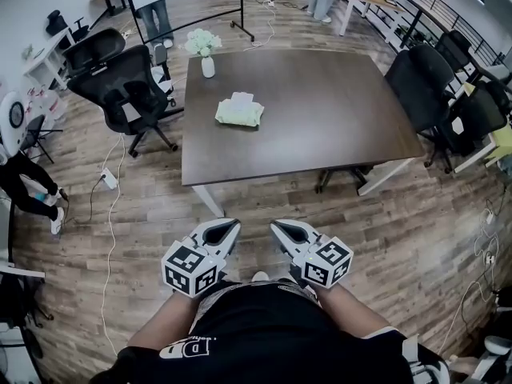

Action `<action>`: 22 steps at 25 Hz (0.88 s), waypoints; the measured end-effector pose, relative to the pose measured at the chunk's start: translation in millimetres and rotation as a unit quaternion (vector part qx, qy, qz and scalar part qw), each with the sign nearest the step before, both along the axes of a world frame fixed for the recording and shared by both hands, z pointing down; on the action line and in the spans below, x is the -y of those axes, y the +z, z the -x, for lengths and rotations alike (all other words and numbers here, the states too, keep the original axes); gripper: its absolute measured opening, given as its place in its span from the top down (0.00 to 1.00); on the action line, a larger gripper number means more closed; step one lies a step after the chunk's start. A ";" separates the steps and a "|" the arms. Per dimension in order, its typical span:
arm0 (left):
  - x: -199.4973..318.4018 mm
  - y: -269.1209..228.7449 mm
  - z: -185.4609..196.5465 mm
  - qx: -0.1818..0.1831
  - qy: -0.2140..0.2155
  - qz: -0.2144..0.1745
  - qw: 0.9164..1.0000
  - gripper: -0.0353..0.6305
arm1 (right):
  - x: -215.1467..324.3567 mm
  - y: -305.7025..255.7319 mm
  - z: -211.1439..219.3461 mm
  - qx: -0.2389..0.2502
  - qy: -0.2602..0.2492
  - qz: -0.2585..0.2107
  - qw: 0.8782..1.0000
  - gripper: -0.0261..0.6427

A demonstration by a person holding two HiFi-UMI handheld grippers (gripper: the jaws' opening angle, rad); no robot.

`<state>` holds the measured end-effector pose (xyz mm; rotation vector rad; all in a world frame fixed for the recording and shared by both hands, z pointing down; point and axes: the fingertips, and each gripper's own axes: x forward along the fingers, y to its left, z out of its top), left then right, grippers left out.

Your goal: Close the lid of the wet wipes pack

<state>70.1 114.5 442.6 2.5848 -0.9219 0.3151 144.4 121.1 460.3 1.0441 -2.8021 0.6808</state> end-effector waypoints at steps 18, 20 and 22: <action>19.2 9.0 0.6 0.002 -0.013 0.013 1.000 0.92 | 16.4 9.8 -6.5 0.006 -0.001 0.011 1.000 0.95; 25.2 7.4 -1.6 -0.001 -0.010 0.012 1.000 0.92 | 19.5 10.5 -8.6 0.004 0.004 0.012 1.000 0.95; 31.0 5.3 -3.0 -0.004 -0.007 0.009 1.000 0.92 | 21.3 12.3 -9.2 0.002 0.006 0.015 1.000 0.95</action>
